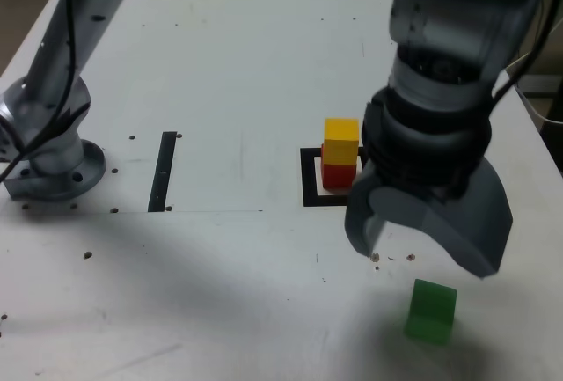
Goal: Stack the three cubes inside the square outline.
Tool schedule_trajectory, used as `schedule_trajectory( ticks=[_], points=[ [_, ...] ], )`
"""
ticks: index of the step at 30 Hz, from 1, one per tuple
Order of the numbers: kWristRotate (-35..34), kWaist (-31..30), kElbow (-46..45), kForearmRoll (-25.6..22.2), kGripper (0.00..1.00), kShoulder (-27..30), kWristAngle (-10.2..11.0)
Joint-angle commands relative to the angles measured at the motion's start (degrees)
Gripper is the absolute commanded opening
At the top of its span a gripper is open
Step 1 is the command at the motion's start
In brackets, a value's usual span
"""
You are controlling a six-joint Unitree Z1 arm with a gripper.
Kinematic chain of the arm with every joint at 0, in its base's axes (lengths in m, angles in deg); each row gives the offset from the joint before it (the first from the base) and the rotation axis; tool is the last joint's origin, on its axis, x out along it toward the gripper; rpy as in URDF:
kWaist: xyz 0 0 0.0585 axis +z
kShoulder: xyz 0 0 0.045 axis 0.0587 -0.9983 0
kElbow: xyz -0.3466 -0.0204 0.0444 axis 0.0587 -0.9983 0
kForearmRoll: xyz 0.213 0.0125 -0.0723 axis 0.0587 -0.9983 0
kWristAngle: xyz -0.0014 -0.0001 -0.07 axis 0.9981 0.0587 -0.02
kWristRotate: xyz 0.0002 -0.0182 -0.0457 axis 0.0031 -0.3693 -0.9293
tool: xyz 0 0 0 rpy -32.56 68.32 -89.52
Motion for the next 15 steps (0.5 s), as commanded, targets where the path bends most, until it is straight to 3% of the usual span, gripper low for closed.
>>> schedule_trajectory(
  ticks=[1,15],
  points=[
    [-0.1,-0.1,0.6,-0.4,1.0,-1.3,-0.3],
    [-0.5,-0.1,4.6,-0.1,0.99,-7.9,-2.4]
  ],
)
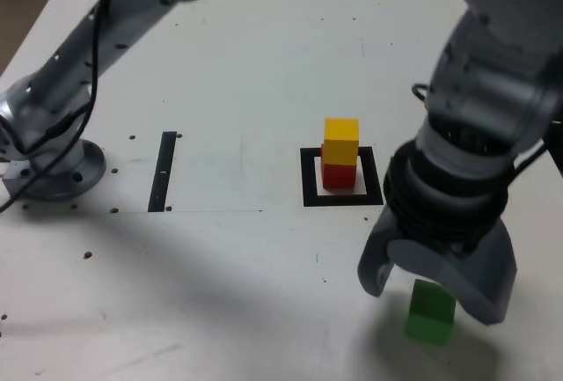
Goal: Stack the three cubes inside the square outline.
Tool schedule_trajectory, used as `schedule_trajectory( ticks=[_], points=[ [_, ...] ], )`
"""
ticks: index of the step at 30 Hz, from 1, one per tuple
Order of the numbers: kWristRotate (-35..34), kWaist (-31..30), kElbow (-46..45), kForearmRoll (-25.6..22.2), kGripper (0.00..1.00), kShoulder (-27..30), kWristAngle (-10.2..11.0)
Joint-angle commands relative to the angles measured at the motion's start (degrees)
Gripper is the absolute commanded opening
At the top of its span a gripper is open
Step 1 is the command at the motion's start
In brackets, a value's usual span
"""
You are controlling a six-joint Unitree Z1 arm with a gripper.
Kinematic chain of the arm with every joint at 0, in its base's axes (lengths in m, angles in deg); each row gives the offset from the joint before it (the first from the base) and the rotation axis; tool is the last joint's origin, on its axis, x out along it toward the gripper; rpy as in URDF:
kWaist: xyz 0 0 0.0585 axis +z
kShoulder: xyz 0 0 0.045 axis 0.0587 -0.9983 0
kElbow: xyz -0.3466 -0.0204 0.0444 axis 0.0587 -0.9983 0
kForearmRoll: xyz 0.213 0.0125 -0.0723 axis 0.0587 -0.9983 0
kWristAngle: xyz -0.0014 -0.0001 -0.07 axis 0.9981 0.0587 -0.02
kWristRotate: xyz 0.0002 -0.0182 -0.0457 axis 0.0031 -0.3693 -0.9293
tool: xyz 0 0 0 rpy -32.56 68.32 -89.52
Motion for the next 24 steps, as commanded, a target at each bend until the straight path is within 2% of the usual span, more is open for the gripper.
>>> schedule_trajectory(
  ticks=[1,18,24],
  points=[
    [-0.4,0.0,0.7,-0.1,0.99,-1.0,-0.4],
    [-1.3,-0.1,2.8,0.0,0.95,-4.6,-2.2],
    [-1.6,0.0,2.9,0.0,0.87,-5.1,-2.9]
  ],
)
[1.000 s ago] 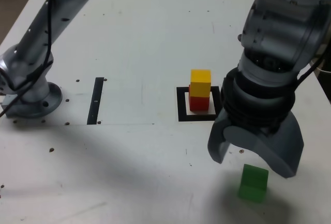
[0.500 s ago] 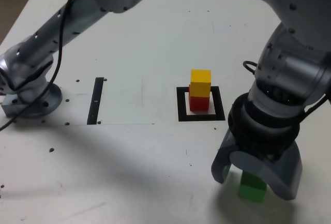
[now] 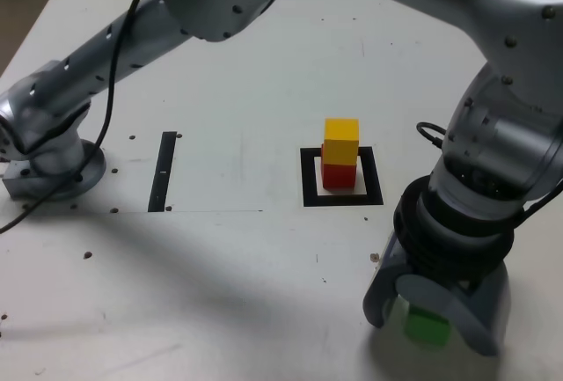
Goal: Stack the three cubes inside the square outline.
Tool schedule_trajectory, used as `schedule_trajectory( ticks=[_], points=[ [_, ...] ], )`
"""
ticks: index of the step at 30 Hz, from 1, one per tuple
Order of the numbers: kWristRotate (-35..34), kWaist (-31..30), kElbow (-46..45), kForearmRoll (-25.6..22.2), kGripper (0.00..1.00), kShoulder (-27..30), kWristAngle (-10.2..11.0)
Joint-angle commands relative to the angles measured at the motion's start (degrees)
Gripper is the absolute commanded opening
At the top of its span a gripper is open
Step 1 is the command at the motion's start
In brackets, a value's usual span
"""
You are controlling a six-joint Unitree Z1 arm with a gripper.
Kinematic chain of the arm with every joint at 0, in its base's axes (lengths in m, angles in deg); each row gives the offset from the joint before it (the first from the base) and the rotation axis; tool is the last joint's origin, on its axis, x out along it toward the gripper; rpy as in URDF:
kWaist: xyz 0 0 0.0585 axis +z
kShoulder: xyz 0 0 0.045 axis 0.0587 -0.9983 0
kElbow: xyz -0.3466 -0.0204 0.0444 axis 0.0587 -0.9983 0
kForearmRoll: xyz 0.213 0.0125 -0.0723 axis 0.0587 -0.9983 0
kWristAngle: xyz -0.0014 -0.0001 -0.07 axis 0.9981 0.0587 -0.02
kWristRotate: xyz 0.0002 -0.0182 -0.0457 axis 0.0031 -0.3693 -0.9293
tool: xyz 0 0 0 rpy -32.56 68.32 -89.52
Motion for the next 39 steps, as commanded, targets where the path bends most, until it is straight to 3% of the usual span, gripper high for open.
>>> schedule_trajectory(
  ticks=[1,16,31,39],
  points=[
    [-0.2,0.0,0.2,-0.2,0.85,-0.5,-0.2],
    [-1.6,-0.1,0.2,-0.2,0.3,-0.6,-0.3],
    [-1.5,-0.1,0.2,-0.7,0.25,0.0,-0.3],
    [-0.6,-0.1,-1.9,-1.5,0.25,3.9,0.7]
  ],
)
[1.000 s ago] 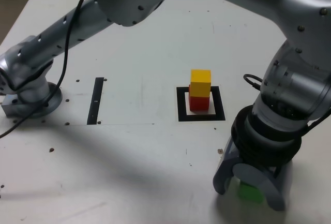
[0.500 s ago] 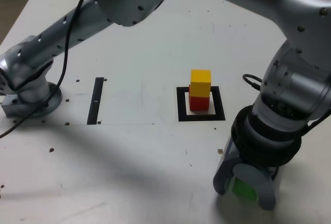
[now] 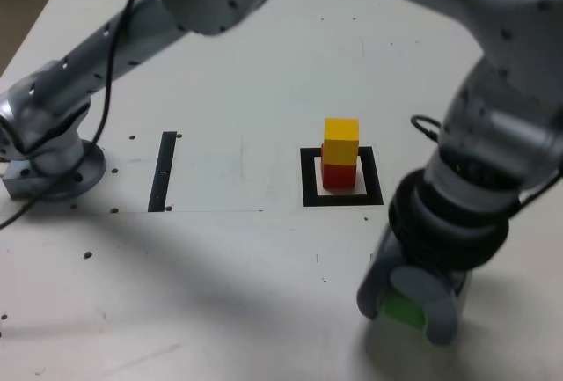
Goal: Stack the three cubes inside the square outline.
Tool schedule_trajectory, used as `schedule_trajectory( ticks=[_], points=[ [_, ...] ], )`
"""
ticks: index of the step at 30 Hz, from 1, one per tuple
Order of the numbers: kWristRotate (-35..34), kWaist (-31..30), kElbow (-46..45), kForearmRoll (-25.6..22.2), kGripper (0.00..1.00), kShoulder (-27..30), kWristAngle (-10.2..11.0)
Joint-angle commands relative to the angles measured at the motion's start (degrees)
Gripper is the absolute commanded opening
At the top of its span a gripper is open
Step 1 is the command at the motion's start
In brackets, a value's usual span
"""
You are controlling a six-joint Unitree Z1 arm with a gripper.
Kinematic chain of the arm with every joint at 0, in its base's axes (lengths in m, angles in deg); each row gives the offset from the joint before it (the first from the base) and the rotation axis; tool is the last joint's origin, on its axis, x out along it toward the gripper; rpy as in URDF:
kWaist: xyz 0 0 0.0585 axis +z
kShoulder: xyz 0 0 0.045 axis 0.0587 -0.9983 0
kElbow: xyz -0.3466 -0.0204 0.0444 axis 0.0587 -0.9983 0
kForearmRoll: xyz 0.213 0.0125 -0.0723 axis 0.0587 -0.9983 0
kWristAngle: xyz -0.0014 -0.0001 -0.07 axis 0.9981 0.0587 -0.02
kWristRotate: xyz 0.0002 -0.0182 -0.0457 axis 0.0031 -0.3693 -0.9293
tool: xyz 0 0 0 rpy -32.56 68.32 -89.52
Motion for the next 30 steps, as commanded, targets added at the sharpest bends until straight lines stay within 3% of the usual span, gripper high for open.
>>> schedule_trajectory(
  ticks=[1,12,24,30],
  points=[
    [0.2,-0.1,-1.2,-0.6,0.25,2.6,0.5],
    [0.2,1.5,-11.2,-1.4,0.25,15.3,3.3],
    [0.3,10.0,-24.2,-1.8,0.25,29.0,4.6],
    [0.9,14.8,-25.3,-2.0,0.25,30.8,4.6]
  ],
)
